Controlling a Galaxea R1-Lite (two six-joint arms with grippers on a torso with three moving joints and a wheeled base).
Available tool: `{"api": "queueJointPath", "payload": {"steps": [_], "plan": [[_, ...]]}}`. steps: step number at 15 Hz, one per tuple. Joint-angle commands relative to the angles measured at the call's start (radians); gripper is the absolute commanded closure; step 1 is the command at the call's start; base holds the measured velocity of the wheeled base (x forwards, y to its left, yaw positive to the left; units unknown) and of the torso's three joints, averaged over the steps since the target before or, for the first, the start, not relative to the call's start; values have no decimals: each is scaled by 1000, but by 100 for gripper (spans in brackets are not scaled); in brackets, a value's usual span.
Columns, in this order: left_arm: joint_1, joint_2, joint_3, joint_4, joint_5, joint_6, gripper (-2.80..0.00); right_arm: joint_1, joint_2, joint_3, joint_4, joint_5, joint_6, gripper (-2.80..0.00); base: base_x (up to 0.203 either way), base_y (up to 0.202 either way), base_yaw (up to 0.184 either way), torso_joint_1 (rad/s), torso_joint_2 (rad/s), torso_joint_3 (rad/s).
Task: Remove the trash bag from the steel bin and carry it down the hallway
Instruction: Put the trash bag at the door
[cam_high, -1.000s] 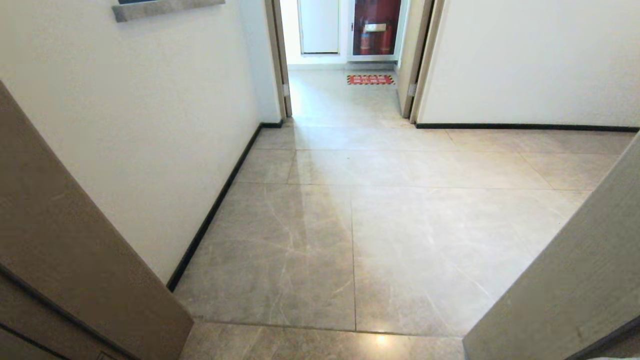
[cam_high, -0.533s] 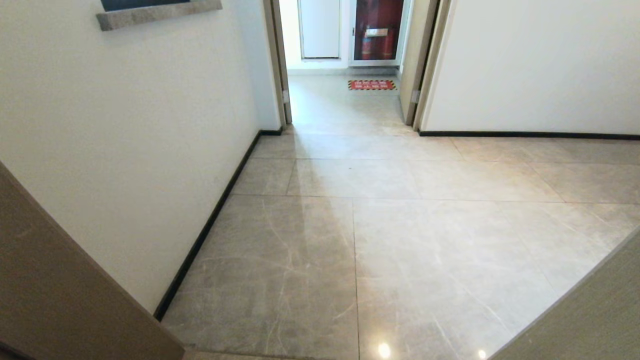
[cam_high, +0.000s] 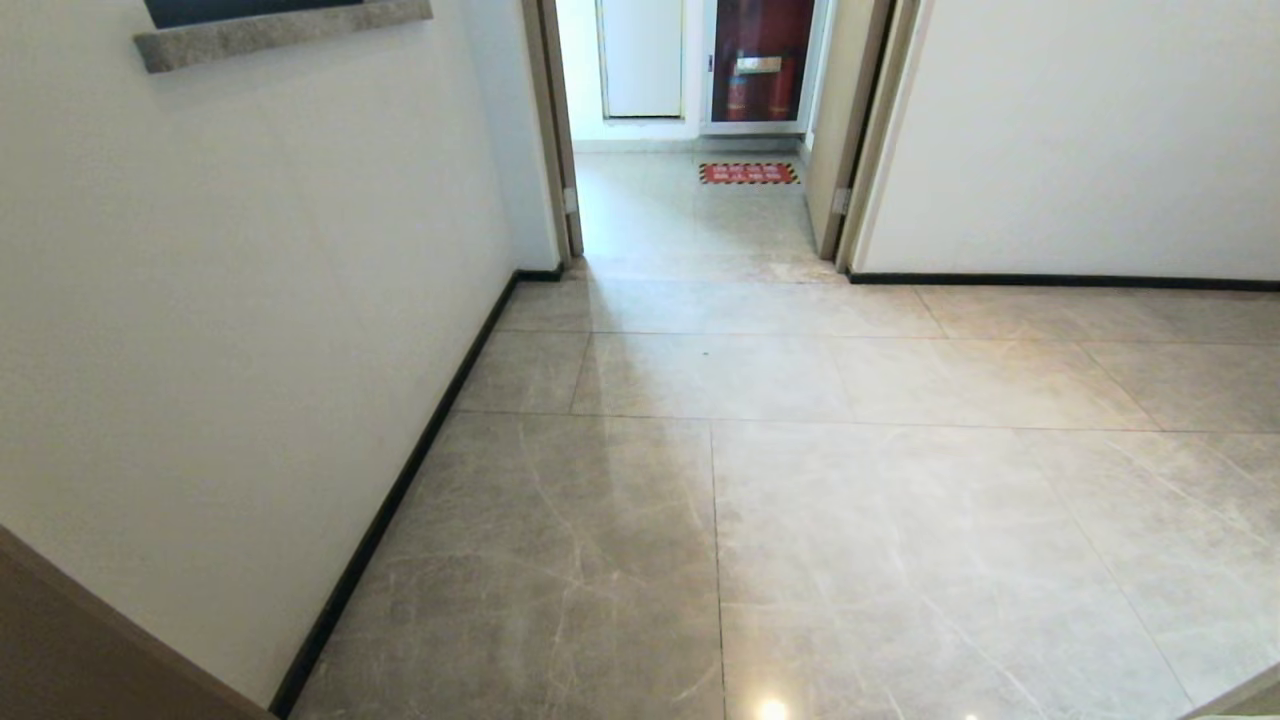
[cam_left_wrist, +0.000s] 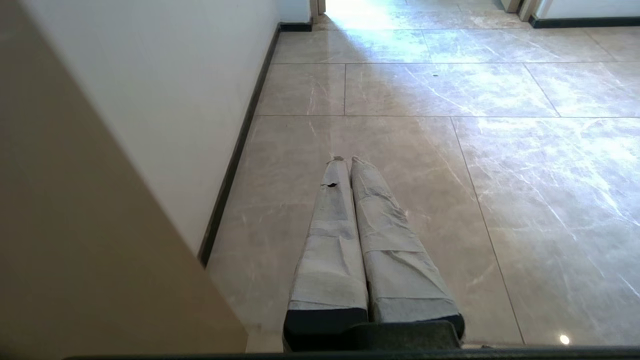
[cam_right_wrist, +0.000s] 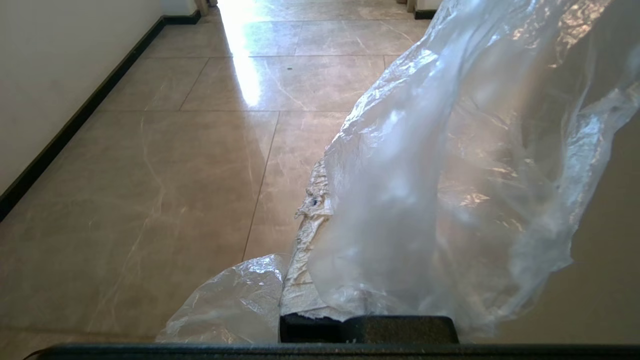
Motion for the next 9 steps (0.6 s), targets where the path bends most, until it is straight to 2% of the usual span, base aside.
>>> {"api": "queueJointPath", "payload": {"steps": [1, 9], "plan": [[0, -1, 0, 0, 0, 0, 0, 0, 1, 2, 0, 0, 0, 0, 192, 0, -1, 2, 2, 0], [0, 0, 0, 0, 0, -2, 0, 0, 1, 2, 0, 0, 0, 0, 193, 0, 0, 3, 3, 6]]}}
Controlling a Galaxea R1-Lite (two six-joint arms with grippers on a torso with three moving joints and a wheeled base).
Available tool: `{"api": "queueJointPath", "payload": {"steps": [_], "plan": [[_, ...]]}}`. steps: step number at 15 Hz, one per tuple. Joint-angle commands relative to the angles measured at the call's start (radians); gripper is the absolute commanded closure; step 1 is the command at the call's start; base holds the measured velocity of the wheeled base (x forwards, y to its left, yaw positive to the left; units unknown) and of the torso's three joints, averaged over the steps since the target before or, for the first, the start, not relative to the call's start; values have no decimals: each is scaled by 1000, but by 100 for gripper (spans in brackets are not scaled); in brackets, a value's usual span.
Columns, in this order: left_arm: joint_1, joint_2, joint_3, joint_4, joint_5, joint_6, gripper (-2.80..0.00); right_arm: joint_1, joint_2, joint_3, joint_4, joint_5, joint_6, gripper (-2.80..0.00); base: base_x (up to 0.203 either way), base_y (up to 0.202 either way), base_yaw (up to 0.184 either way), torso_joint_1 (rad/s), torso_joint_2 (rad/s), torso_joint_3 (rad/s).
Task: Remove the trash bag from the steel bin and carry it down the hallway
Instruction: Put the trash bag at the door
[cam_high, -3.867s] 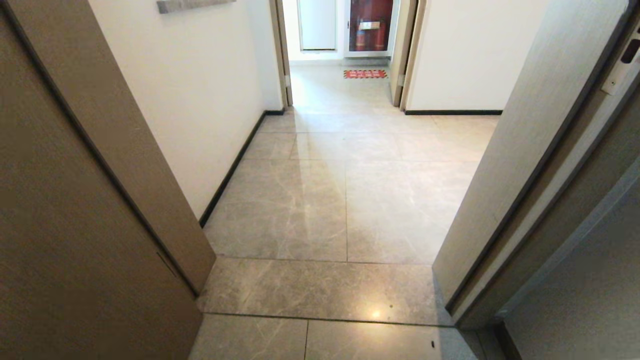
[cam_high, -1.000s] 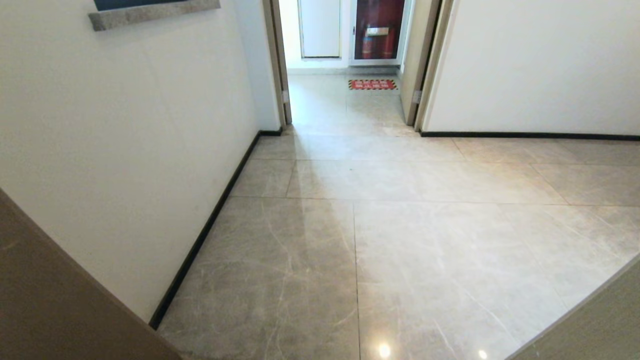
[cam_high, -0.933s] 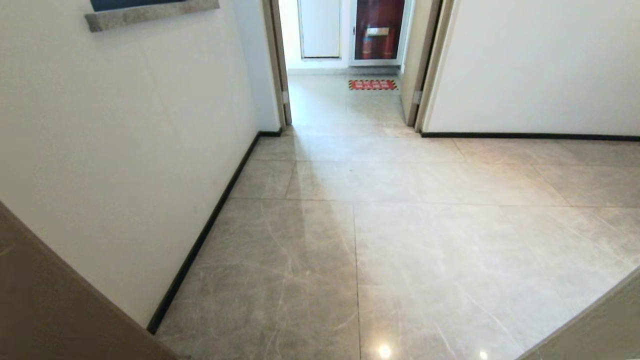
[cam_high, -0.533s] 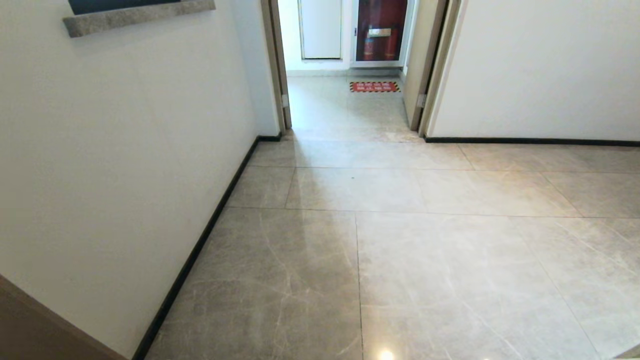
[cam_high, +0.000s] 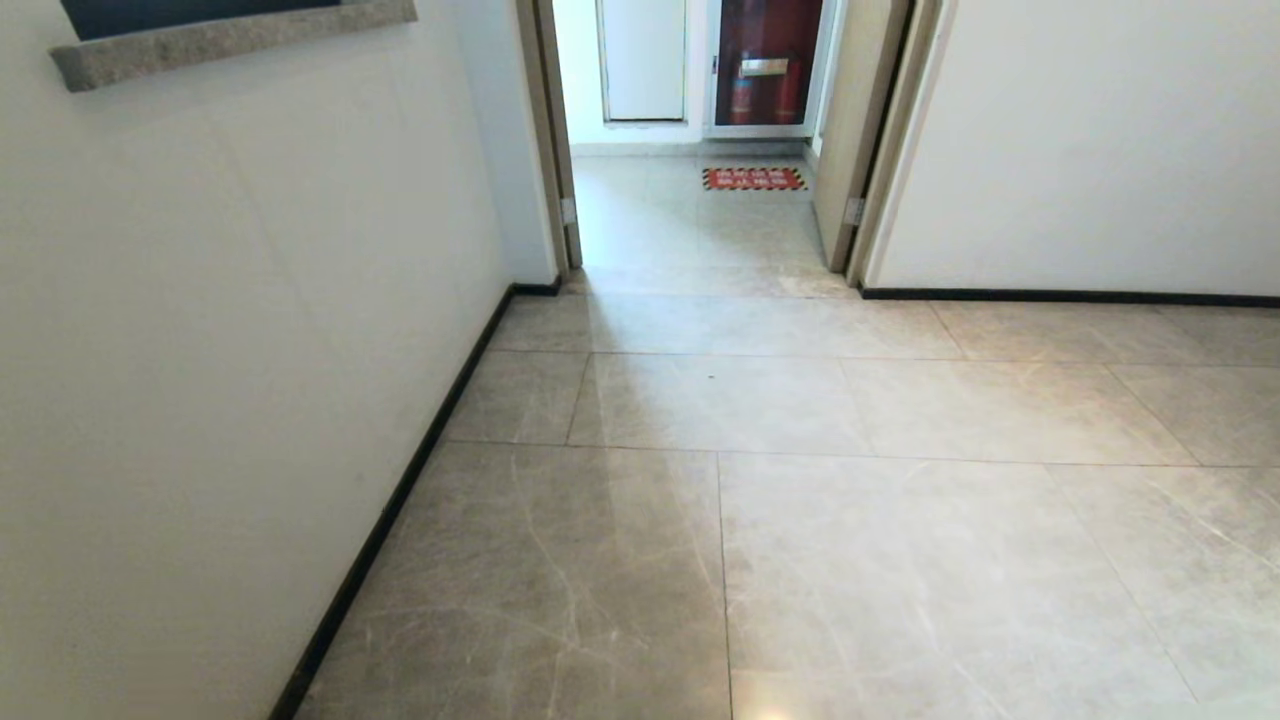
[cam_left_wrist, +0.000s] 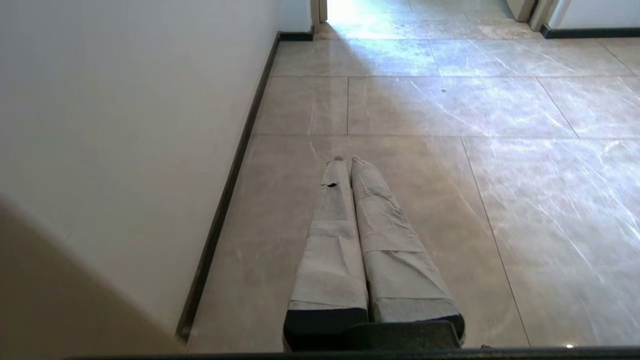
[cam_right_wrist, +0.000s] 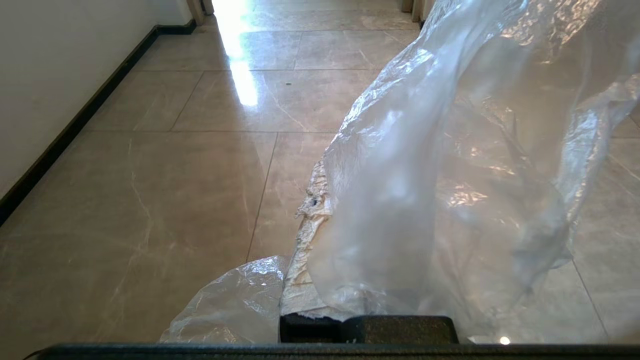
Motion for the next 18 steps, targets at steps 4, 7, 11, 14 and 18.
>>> {"api": "queueJointPath", "payload": {"steps": [4, 7, 11, 14, 18], "plan": [[0, -1, 0, -1, 0, 0, 0, 0, 1, 2, 0, 0, 0, 0, 200, 0, 1, 5, 5, 0], [0, -1, 0, -1, 0, 0, 0, 0, 1, 2, 0, 0, 0, 0, 194, 0, 1, 2, 1, 5], [0, -1, 0, -1, 0, 0, 0, 0, 1, 2, 0, 0, 0, 0, 192, 0, 0, 4, 2, 4], [0, -1, 0, -2, 0, 2, 0, 0, 1, 2, 0, 0, 0, 0, 191, 0, 1, 2, 0, 1], [0, -1, 0, -1, 0, 0, 0, 0, 1, 2, 0, 0, 0, 0, 187, 0, 3, 3, 0, 2]]}}
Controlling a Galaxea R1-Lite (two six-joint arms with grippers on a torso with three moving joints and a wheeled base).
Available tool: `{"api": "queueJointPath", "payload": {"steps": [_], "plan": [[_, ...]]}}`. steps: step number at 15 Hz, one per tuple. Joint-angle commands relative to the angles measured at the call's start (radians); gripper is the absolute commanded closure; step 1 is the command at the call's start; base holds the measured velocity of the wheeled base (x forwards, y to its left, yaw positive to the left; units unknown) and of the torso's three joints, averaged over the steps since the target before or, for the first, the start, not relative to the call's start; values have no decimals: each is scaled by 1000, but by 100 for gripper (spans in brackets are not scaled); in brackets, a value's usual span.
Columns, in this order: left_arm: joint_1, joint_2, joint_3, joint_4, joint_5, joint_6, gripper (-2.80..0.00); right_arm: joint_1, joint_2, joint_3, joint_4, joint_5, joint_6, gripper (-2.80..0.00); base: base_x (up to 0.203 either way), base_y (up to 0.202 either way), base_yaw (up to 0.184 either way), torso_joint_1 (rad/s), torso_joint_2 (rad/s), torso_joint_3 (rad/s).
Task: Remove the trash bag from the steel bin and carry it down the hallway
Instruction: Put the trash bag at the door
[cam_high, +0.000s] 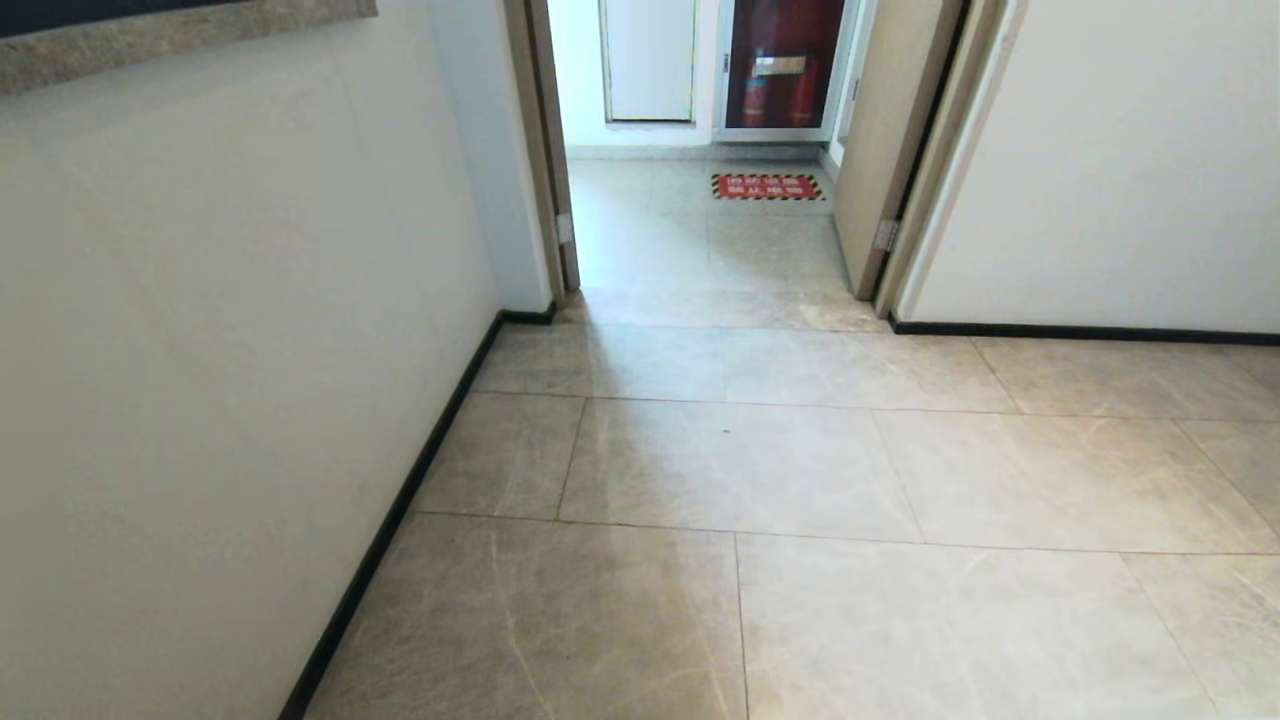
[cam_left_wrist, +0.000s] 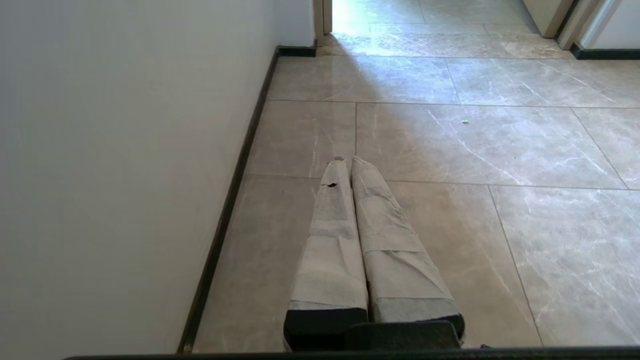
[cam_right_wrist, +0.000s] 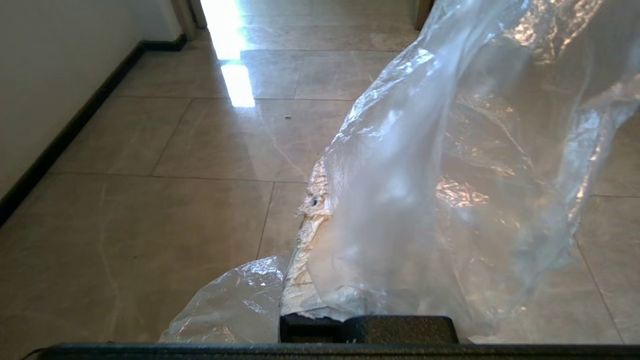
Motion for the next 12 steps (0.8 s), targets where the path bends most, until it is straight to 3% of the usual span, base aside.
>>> {"api": "queueJointPath", "payload": {"steps": [1, 12], "plan": [[0, -1, 0, 1, 0, 0, 0, 0, 1, 2, -1, 0, 0, 0, 184, 0, 5, 3, 7, 2], [0, -1, 0, 1, 0, 0, 0, 0, 1, 2, -1, 0, 0, 0, 192, 0, 1, 3, 3, 3]]}}
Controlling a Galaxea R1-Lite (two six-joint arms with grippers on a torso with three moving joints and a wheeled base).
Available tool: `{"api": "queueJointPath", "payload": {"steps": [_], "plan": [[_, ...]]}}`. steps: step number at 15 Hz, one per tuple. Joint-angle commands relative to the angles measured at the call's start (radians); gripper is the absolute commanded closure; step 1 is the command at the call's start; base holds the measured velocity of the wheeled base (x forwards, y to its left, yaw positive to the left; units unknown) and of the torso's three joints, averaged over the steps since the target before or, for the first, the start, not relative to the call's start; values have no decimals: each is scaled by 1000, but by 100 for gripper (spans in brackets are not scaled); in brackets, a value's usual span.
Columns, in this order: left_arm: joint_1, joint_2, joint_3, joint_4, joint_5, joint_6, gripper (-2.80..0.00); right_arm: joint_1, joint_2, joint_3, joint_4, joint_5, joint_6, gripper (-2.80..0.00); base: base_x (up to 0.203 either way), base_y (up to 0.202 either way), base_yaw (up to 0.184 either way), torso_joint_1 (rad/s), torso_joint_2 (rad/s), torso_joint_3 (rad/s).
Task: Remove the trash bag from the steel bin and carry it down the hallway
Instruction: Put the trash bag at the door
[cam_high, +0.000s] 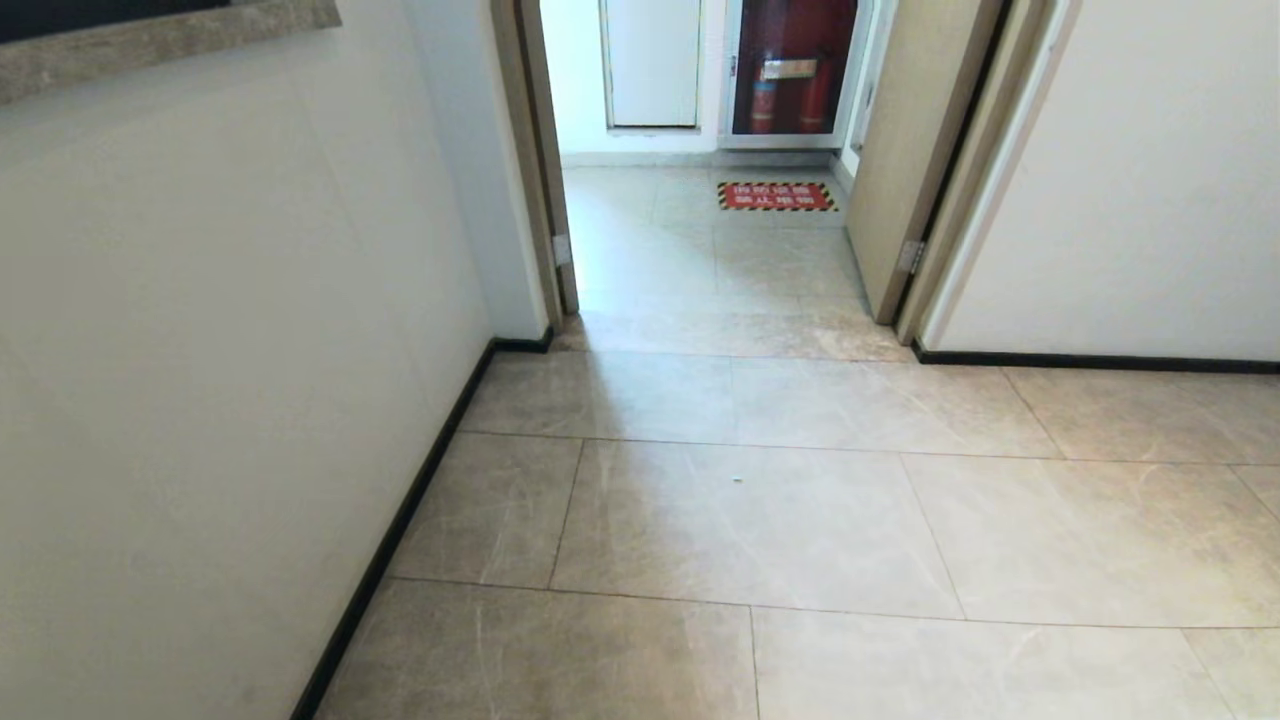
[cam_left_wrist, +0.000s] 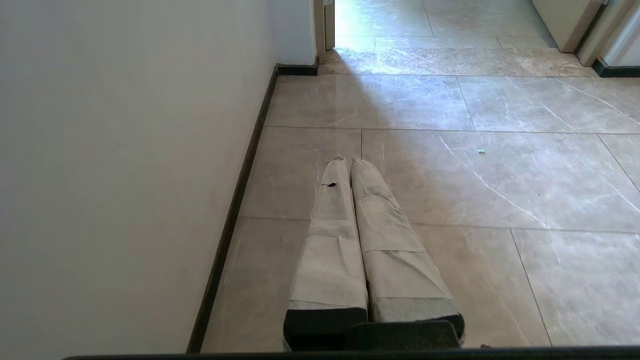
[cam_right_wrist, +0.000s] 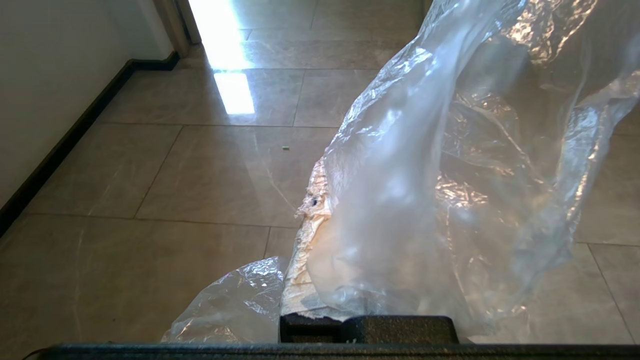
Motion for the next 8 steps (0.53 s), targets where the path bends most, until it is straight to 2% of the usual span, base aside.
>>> {"api": "queueJointPath", "payload": {"steps": [1, 8], "plan": [[0, -1, 1, 0, 0, 0, 0, 0, 1, 2, 0, 0, 0, 0, 192, 0, 0, 2, 2, 7], [0, -1, 0, 0, 0, 1, 0, 0, 1, 2, 0, 0, 0, 0, 196, 0, 1, 3, 3, 3]]}}
